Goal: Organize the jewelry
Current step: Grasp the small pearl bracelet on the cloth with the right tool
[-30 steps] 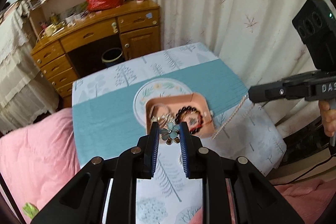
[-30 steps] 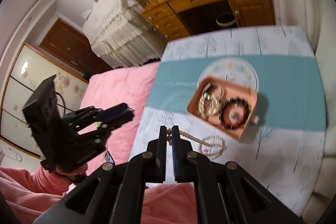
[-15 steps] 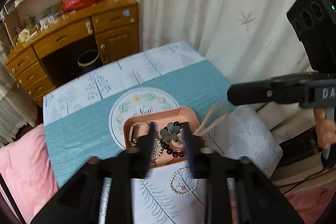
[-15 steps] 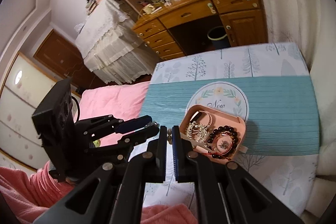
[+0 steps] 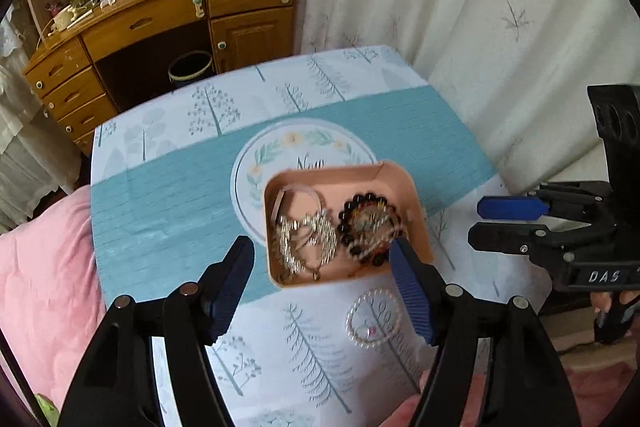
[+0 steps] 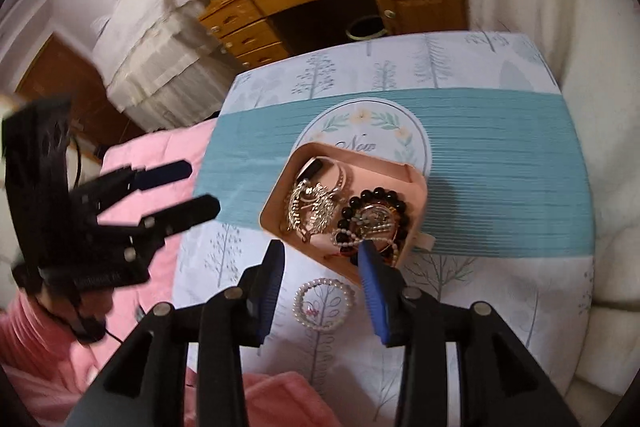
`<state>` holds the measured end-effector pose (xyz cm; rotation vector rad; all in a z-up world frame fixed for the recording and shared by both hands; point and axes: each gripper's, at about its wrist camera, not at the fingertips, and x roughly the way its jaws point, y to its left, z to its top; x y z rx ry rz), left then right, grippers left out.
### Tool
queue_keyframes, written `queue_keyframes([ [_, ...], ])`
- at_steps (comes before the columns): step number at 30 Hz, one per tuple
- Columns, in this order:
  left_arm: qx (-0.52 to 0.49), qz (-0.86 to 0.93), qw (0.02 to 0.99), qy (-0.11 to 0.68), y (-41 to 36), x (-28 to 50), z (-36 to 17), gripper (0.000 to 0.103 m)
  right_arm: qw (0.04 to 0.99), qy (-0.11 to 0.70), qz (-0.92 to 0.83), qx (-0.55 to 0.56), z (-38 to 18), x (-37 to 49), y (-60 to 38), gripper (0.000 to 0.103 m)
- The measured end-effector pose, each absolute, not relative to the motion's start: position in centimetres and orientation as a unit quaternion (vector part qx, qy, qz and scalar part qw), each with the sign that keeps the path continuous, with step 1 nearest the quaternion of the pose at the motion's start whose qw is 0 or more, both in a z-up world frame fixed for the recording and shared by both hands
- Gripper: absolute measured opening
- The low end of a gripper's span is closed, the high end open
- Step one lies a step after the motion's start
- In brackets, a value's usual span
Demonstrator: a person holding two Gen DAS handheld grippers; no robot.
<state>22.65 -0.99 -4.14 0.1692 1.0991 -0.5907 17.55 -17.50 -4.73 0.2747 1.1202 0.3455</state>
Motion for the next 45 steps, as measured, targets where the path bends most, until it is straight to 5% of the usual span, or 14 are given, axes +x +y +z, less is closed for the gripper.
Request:
queue_keyframes([
  [13, 0.101, -0.266, 0.755, 0.591, 1.1, 19.5, -10.5, 0.068, 0.855, 0.470, 0.210, -0.058, -13.9, 11.8, -10.6, 0.038],
  [18, 0.109, -0.280, 0.738, 0.603, 1.1, 19.3, -12.6, 0.068, 0.844, 0.484, 0.211, -0.098, -17.0, 10.9, -8.7, 0.029],
  [26, 0.113, -0.292, 0.717, 0.623, -0.2, 20.1, -15.9, 0.067, 0.835, 0.480, 0.229, -0.139, -18.0, 11.1, -7.3, 0.025],
  [40, 0.141, -0.323, 0.686, 0.636, -3.2, 21.3, -19.2, 0.047, 0.817, 0.481, 0.271, -0.169, -18.5, 11.5, -6.6, 0.025],
  [42, 0.141, -0.323, 0.685, 0.638, -3.3, 21.5, -19.5, 0.047, 0.812, 0.478, 0.284, -0.176, -18.3, 11.6, -6.4, 0.013],
  [45, 0.136, -0.322, 0.682, 0.642, -3.0, 21.8, -19.6, 0.047, 0.806, 0.478, 0.296, -0.183, -18.3, 11.9, -6.3, 0.010],
])
